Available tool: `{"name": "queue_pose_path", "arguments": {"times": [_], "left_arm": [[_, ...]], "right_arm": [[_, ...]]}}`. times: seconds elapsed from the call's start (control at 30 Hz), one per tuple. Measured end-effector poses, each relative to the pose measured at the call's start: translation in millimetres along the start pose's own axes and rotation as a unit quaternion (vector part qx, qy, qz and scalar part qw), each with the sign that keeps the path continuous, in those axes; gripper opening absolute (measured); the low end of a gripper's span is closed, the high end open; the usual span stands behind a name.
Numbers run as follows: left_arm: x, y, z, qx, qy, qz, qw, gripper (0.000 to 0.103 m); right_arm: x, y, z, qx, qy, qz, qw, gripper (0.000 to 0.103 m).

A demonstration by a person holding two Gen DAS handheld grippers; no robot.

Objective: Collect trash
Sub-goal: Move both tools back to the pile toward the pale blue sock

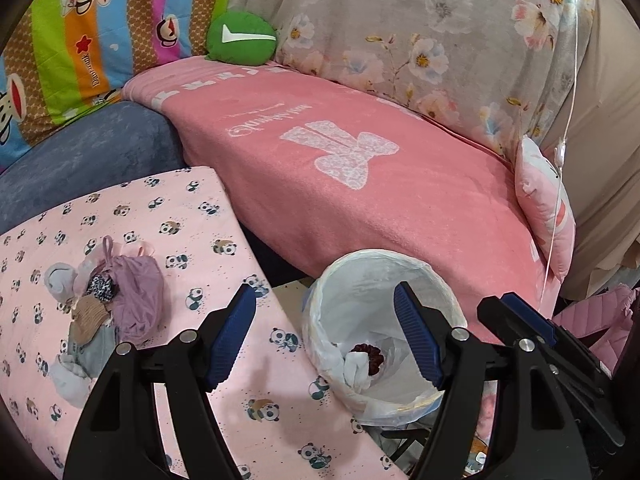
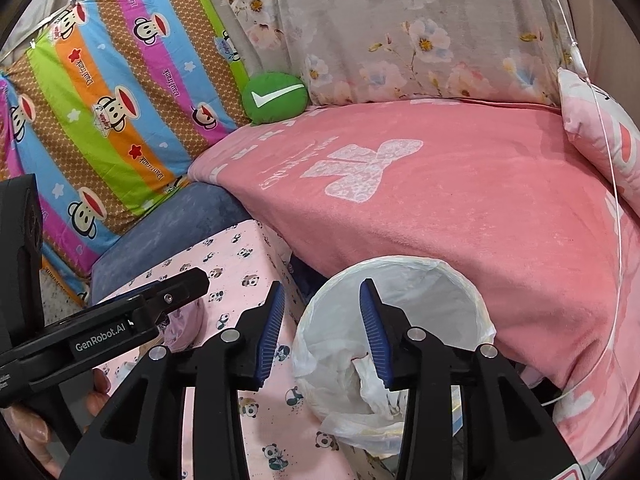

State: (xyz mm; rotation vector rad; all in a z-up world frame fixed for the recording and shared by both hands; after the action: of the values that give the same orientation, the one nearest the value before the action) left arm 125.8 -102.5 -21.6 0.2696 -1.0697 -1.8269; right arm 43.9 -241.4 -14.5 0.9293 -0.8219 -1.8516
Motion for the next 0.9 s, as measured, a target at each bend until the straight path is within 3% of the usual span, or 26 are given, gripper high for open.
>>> {"name": "queue_pose_path", "arguments": {"times": [0.37,0.6,0.9], "left_arm": [[-102,-32,20,-0.009,0.085,0.064,0.9943,0.075],[-172,-64,35,-0.028,0.150,0.094,0.9839,0.079],[-240,-110,42,-0.065,0.182,0.149,0.9698,0.079]], "right_arm": [[-68,-32,-23,-0.038,0.038,0.037,0.998,0.044],[-121,-60,-39,-0.065,0.065,0.064,0.994,0.050],[-183,-101,-63,-0.105,0.093,0.098,0.985,0.050]]}}
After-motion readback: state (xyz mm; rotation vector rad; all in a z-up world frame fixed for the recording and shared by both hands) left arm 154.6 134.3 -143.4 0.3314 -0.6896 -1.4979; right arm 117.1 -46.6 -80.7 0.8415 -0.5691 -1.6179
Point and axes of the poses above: each gripper's, at about its wrist camera, not at the fingertips, and z roughly against the way its jaws point, x to its right, y to its top, the point moved 8 cm from there along -z, roughly the way its jaws point, and after that the axes turned 7 degrees about x, right-handed, at the moved point
